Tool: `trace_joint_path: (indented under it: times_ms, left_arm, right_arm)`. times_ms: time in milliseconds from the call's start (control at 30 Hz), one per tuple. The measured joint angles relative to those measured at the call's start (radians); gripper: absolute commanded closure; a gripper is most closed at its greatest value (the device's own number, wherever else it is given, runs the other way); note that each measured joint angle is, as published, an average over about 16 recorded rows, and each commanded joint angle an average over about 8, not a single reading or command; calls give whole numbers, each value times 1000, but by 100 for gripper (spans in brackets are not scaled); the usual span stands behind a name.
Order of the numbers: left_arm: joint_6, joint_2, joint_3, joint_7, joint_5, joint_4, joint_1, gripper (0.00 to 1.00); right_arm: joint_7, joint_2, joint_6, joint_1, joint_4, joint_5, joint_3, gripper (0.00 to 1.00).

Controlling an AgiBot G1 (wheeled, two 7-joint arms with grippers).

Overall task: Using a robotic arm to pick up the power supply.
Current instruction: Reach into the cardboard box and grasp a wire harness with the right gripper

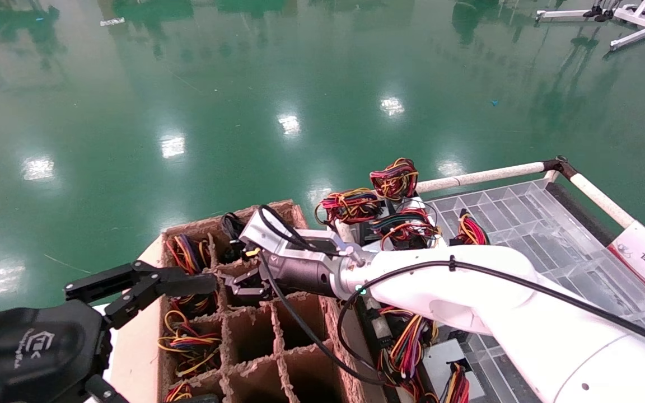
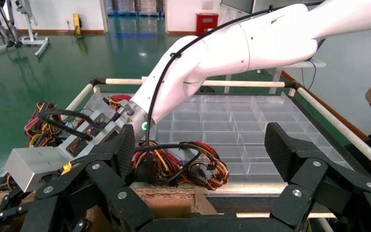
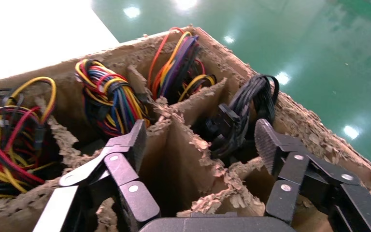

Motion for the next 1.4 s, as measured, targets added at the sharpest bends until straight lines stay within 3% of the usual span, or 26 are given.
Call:
trace_joint_path:
  times_ms: [100,133,233,300,367,400,500,567,1400]
  left_arm:
    - [0,0,0,0,0,0,0,0]
    - [0,0,0,0,0,0,0,0]
    - [0,0,0,0,0,0,0,0]
    - [0,0,0,0,0,0,0,0]
    - [0,0,0,0,0,0,0,0]
    - [0,0,0,0,0,0,0,0]
    - [0,0,0,0,0,0,0,0]
    - [0,0,0,0,0,0,0,0]
    - [0,0,0,0,0,0,0,0]
  right_arm:
    - [1,0,29,3,4,32,-36,93]
    - [1,0,38,4,5,42,-47,84]
    - [0,0,60,7,7,73,-77,47]
    - [-2,1,73,9,9,93,-96,38]
    - [-5,1,85,11,11,111,-113,45]
    - [-7,1,90,12,11,121,-121,53]
    - [-13,1,105,15,12,148,-142,90]
    - [-18,1,113,16,11,166,-155,100]
    - [-72,3,157,19,-4,348,-261,100]
